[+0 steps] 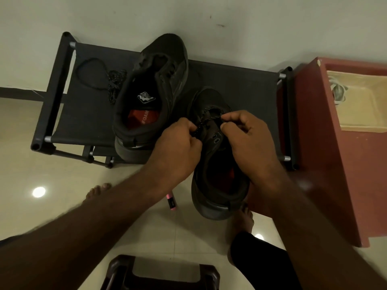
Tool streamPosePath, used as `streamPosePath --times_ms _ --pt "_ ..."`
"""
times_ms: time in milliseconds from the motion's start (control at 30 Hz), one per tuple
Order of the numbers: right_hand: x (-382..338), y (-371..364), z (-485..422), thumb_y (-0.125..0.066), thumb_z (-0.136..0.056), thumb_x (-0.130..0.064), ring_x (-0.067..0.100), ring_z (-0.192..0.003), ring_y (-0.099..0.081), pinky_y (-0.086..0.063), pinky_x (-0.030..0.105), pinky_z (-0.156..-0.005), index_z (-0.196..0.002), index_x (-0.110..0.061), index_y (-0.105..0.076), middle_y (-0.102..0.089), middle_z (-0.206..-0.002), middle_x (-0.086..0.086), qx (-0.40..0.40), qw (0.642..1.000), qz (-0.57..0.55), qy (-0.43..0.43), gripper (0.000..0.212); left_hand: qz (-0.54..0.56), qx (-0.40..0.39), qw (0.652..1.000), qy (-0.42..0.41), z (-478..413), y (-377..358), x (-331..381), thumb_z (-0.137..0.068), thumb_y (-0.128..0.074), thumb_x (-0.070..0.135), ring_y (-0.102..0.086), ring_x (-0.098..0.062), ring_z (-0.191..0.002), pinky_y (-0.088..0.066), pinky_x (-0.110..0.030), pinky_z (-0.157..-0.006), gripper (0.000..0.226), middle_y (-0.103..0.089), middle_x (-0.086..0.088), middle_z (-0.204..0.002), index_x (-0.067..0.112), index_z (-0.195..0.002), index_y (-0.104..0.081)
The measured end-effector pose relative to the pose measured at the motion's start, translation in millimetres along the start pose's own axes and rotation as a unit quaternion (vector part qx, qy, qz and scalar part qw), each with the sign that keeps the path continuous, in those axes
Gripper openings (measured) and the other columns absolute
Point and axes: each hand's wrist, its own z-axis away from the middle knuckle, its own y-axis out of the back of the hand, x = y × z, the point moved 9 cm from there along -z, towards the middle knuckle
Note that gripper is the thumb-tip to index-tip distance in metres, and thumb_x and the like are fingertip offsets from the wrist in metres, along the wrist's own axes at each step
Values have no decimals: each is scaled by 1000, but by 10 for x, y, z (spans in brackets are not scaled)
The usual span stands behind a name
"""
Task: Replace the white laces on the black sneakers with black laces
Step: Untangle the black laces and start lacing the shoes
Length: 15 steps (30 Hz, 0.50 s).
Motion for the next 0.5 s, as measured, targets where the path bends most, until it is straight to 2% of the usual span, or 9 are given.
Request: streamPosePath --times_ms 100,233,333,400,500 --pt "17 -3 -5 -59 -80 -41 10 -95 -68 -59 36 -84 -107 -31 -69 -69 -107 -5 0 1000 -1 -3 30 63 14 998 22 -19 18 -49 -103 -46 22 -61 -8 -73 -50 -20 -59 15 -64 -2 -87 15 -107 -59" --pt "16 -4 -13 -59 -82 -39 10 -96 -67 -58 36 -86 -107 -32 -69 -68 -108 -4 -2 1000 5 2 27 87 24 996 27 -34 -28 -52 -101 -50 32 -61 -11 -64 -53 -29 -59 17 -63 -3 -76 17 -99 -58" --pt "18 -11 -12 -57 -78 -43 10 -97 -67 -57 34 -84 -108 -32 -68 -67 -109 -4 -5 1000 6 -1 34 88 38 995 34 -41 -37 -64 -98 -55 38 -55 -3 -54 -49 -24 -54 17 -59 3 -66 21 -94 -58" --pt "23 -10 -9 -57 -78 -42 10 -96 -67 -57 32 -81 -108 -32 -68 -67 -109 -4 -6 1000 1 0 33 90 43 994 35 -48 -23 -57 -96 -58 39 -55 -3 -55 -50 -23 -54 18 -59 4 -66 22 -93 -59" --pt "29 -9 -11 -60 -84 -36 11 -96 -67 -55 29 -78 -108 -32 -67 -67 -108 -3 -5 1000 -1 5 26 118 33 992 40 -46 -49 -45 -97 -58 35 -64 -13 -67 -55 -27 -62 16 -64 -4 -75 20 -93 -61"
